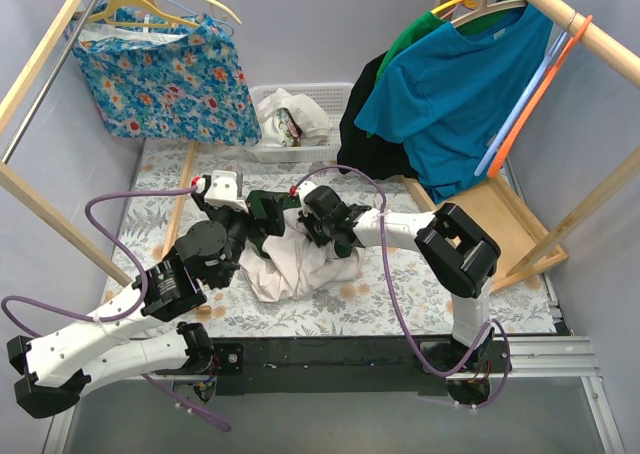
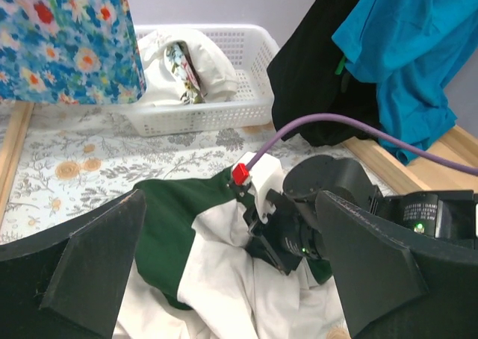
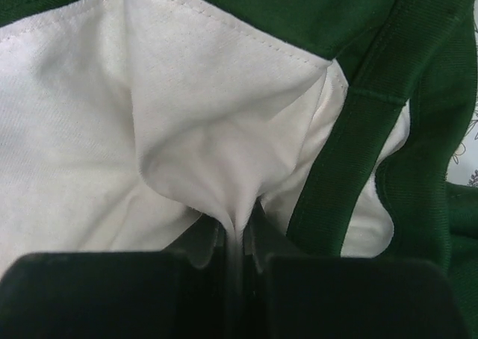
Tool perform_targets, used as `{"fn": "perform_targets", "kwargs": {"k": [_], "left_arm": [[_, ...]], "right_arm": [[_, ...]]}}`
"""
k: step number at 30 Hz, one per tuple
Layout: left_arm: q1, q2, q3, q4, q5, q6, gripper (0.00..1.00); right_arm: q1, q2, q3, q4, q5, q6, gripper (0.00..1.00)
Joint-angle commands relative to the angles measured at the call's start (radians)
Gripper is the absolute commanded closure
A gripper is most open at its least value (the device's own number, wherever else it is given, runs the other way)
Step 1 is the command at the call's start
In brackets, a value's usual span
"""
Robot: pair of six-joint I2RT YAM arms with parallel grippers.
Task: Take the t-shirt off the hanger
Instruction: Pick up the T-shirt from the center of the board, then place the T-shirt in the bin.
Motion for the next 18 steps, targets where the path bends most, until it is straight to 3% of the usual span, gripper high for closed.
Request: {"fn": "perform_targets", "kwargs": {"k": [1,9,18], "left_arm": [[-0.001,-0.038,0.003,-0.083,-0.017,-0.065,0.02],[-0.003,-0.1,-0.06,-0.149,-0.031,-0.11,0.02],[-0.001,-0.107,-0.132,-0.169,-0.003,-0.143,0.02]], "right_arm": [[-0.006,0.083,0.027,-0.182,0.021,0.0,0.99],[-0.044,-0.044,0.18,-0.21,0.041,-0.024,0.99],[-0.104,-0.139,0.464,-0.148,0.057,-0.105,0.99]]}}
